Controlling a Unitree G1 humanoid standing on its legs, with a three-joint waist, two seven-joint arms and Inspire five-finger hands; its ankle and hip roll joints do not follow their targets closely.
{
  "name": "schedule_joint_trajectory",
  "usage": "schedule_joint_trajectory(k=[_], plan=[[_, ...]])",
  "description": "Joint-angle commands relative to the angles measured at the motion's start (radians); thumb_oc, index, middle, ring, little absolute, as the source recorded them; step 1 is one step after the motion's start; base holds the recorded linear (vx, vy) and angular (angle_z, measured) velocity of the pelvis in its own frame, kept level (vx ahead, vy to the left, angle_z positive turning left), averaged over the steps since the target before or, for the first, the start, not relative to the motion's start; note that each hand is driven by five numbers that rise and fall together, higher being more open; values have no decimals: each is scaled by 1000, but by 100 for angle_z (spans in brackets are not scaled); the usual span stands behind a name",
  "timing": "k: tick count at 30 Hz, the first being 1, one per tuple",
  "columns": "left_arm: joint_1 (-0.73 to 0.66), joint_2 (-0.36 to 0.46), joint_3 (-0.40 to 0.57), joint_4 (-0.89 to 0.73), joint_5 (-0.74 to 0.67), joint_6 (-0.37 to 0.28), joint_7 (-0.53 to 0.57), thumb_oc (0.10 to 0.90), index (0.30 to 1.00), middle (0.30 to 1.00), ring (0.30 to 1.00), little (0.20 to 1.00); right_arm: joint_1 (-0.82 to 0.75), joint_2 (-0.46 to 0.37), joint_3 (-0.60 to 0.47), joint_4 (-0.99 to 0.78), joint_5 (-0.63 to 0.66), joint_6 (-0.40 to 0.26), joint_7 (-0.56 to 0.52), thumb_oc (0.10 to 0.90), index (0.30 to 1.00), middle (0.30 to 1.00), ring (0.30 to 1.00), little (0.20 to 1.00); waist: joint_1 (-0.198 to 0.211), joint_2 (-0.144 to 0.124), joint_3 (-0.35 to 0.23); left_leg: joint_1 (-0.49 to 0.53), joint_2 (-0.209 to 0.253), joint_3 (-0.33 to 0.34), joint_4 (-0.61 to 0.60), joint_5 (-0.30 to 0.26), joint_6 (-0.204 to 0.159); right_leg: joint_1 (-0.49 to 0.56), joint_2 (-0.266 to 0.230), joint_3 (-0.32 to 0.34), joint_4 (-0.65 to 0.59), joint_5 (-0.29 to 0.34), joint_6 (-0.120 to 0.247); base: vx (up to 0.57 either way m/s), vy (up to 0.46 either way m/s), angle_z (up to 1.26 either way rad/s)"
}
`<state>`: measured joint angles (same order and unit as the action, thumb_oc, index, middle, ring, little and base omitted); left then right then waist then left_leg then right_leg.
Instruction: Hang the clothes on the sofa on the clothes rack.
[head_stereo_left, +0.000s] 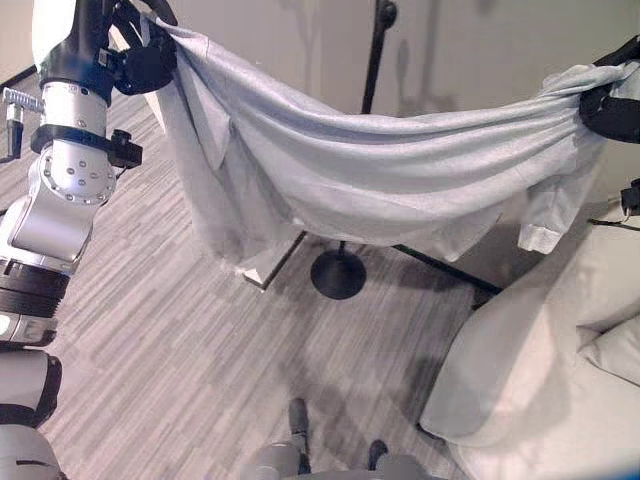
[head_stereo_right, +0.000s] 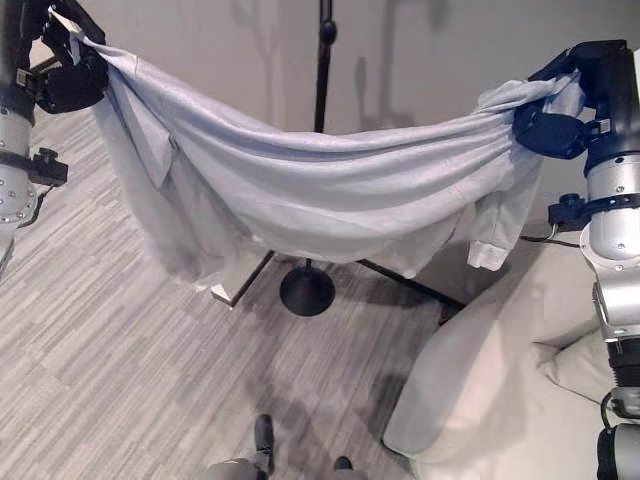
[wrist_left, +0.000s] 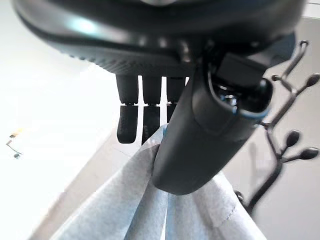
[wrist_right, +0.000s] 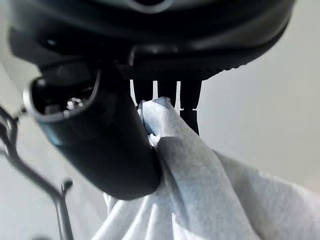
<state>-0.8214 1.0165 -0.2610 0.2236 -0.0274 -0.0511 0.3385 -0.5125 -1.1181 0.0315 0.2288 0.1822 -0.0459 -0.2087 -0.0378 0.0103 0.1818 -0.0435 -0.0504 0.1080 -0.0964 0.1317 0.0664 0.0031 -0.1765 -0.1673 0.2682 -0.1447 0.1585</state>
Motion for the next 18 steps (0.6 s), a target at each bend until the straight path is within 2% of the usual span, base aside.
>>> schedule_joint_trajectory(k=[1, 2, 3, 4, 5, 6, 7, 8, 9, 10, 11, 12, 14, 15, 16, 17, 18], plan=[[-126, 71, 80, -56, 52, -63, 81, 400, 300, 300, 300, 300, -152, -39, -46, -11, -33, -66, -65, 400, 300, 300, 300, 300, 40, -35, -99, 107, 49, 30, 9, -189, -84, -33, -55, -31, 58, 185, 25, 47, 122, -17], [-124, 78, 87, -62, 54, -59, 82, 400, 300, 300, 300, 300, -150, -30, -45, -13, -38, -63, -59, 400, 300, 300, 300, 300, 39, -30, -94, 118, 51, 37, 9, -197, -81, -56, -69, -41, 98, 191, 23, 149, 26, -4], [-125, 92, 99, -73, 53, -60, 83, 400, 300, 300, 300, 300, -148, -27, -48, -24, -34, -59, -53, 400, 300, 300, 300, 300, 44, -31, -91, 134, 50, 55, 9, -223, -88, -82, -111, -94, 3, 191, 21, 173, -65, -8], [-126, 92, 98, -74, 52, -63, 80, 400, 300, 300, 300, 300, -148, -26, -47, -25, -30, -58, -50, 400, 300, 300, 300, 300, 43, -31, -90, 136, 54, 59, 9, -229, -95, -73, -113, -110, -76, 194, 27, 173, -97, -14], [-126, 92, 98, -74, 51, -63, 80, 400, 300, 300, 300, 300, -148, -26, -46, -25, -29, -58, -50, 400, 300, 300, 300, 300, 43, -28, -91, 140, 58, 58, 9, -235, -97, -59, -107, -114, -94, 198, 28, 97, -102, -36], [-129, 94, 97, -72, 48, -66, 82, 400, 300, 300, 300, 300, -157, -24, -39, -23, -28, -60, -52, 400, 300, 300, 300, 300, 45, -28, -86, 146, 65, 64, 9, -238, -103, -81, -108, -131, -176, 228, 39, 137, -172, -22], [-107, 106, 124, -58, 44, -66, 91, 400, 300, 300, 300, 300, -152, -20, -39, -16, -39, -54, -54, 400, 300, 300, 300, 300, 40, -34, -77, 161, 80, 79, 9, -239, -116, -126, -109, -156, -305, 274, 65, 154, -209, -31], [-89, 109, 142, -62, 47, -65, 93, 400, 300, 300, 300, 300, -144, -19, -43, -22, -48, -50, -55, 400, 300, 300, 300, 300, 32, -32, -78, 165, 87, 83, 9, -242, -121, -128, -95, -139, -349, 292, 72, 173, -206, -12], [-88, 108, 144, -54, 45, -70, 101, 400, 300, 300, 300, 300, -133, -25, -46, -29, -46, -55, -55, 400, 300, 300, 300, 300, 25, -37, -78, 171, 86, 76, 9, -251, -124, -122, -85, -107, -355, 273, 77, 102, -121, 3], [-92, 106, 143, -48, 42, -73, 101, 400, 300, 300, 300, 300, -132, -27, -50, -25, -44, -56, -56, 400, 300, 300, 300, 300, 29, -50, -82, 170, 77, 73, 9, -251, -121, -120, -90, -98, -355, 281, 81, 250, -304, 28], [-60, 87, 169, -46, 50, -75, 107, 400, 300, 300, 300, 300, -130, -34, -64, -30, -34, -64, -55, 400, 300, 300, 300, 300, 37, -81, -112, 184, 82, 74, 9, -255, -134, -82, -93, -109, -355, 311, 81, 264, -338, 35], [-43, 82, 180, -44, 50, -74, 105, 400, 300, 300, 300, 300, -131, -41, -66, -39, -31, -69, -51, 400, 300, 300, 300, 300, 40, -85, -124, 190, 95, 75, 9, -257, -141, -71, -84, -120, -355, 303, 77, 263, -312, 20], [-30, 77, 189, -50, 49, -75, 105, 400, 300, 300, 300, 300, -132, -48, -64, -47, -27, -74, -51, 400, 300, 300, 300, 300, 38, -83, -132, 195, 110, 74, 9, -254, -149, -59, -73, -135, -355, 293, 71, 161, -239, -6], [-13, 69, 210, -54, 49, -77, 114, 400, 300, 300, 300, 300, -129, -60, -76, -80, -5, -99, -42, 400, 300, 300, 300, 300, 31, -85, -158, 211, 158, 83, 9, -246, -177, -28, -39, -163, -355, 252, 56, 202, -319, -19], [-11, 69, 212, -55, 49, -77, 114, 400, 300, 300, 300, 300, -127, -60, -76, -81, -5, -98, -41, 400, 300, 300, 300, 300, 30, -82, -158, 212, 161, 82, 9, -246, -179, -27, -36, -164, -355, 250, 54, 299, -463, 12], [11, 67, 243, -61, 50, -73, 127, 400, 300, 300, 300, 300, -113, -74, -92, -134, -21, -111, -30, 400, 300, 300, 300, 300, 21, -80, -171, 233, 203, 96, 10, -230, -201, -2, 0, -171, -355, 209, 32, 179, -297, 13], [17, 64, 252, -69, 50, -74, 132, 400, 300, 300, 300, 300, -109, -77, -98, -152, -22, -117, -31, 400, 300, 300, 300, 300, 19, -77, -170, 236, 215, 97, 16, -225, -207, 5, 12, -170, -355, 194, 25, 201, -371, 13]])
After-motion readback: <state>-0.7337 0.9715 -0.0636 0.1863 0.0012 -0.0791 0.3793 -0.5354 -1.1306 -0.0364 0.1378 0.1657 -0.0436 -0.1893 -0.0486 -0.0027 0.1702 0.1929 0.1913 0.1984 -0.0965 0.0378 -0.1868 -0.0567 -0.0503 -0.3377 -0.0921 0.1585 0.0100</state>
